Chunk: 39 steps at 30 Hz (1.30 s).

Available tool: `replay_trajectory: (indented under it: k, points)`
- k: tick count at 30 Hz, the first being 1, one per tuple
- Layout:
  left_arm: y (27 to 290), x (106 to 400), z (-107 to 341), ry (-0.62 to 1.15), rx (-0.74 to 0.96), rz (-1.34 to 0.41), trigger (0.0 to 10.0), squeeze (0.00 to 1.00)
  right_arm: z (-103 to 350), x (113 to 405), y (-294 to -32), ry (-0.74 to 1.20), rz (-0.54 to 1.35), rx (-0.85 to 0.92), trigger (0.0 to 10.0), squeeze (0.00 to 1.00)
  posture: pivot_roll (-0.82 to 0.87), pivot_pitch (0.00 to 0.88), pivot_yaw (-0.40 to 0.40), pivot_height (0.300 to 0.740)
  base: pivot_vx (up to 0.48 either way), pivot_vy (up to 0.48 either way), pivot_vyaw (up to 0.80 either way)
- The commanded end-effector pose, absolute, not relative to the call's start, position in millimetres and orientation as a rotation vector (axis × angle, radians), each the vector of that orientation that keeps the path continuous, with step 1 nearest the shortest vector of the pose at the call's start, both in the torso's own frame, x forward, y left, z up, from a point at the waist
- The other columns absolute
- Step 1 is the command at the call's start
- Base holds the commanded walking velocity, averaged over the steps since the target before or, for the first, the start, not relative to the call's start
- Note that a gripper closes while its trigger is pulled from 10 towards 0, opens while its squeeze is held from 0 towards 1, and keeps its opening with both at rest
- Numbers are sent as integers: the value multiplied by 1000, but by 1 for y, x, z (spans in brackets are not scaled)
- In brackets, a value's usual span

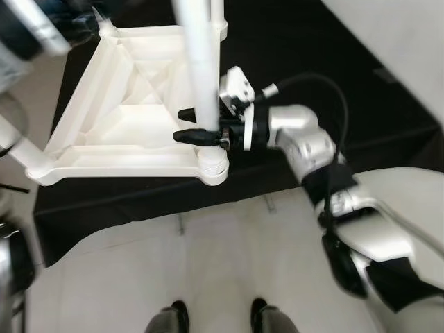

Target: Building children table

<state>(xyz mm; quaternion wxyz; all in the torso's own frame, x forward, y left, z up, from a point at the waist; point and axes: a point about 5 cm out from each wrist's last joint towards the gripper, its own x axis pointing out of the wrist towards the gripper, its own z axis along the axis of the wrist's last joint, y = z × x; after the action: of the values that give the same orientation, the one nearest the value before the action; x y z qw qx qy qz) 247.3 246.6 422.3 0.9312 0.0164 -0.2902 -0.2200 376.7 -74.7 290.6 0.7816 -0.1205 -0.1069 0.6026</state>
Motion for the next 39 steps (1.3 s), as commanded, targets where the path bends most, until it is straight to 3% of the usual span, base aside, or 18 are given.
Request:
replay_trajectory:
  k: [1,10,13,15,16,22,24,26,30,39]
  points:
    - [266,230,393,-538,19,-297,10000,0,278,381,-90,-185,1173,-233,0,0,30,362,46,740,0,0,0]
    - [262,224,348,-440,-32,-255,10000,0,282,382,-101,-214,1095,-198,0,0,24,365,48,740,0,0,0]
    - [243,223,322,-364,-96,-334,10000,0,282,380,-101,-213,1080,-216,0,0,16,367,50,740,0,0,0]
    - [211,214,286,-223,-113,-461,10000,0,277,379,-101,-201,1020,-250,0,0,15,367,50,740,0,0,0]
    - [211,214,286,-223,-113,-461,10000,0,277,379,-101,-201,1020,-250,0,0,15,367,50,740,0,0,0]
    - [152,169,206,100,-182,-575,10000,0,241,364,-98,-100,716,-333,0,0,8,388,38,740,0,0,0]
    - [152,169,206,100,-182,-575,10000,0,241,364,-98,-100,716,-333,0,0,8,388,38,740,0,0,0]
    - [134,156,191,157,-251,-556,10000,0,209,349,-95,36,566,-305,0,0,17,397,32,740,0,0,0]
    - [121,151,181,180,-200,-539,10000,0,200,342,-89,94,516,-238,0,0,18,398,32,740,0,0,0]
    - [121,151,181,116,-160,-477,10000,0,212,348,-86,107,443,-169,0,0,11,395,28,740,0,0,0]
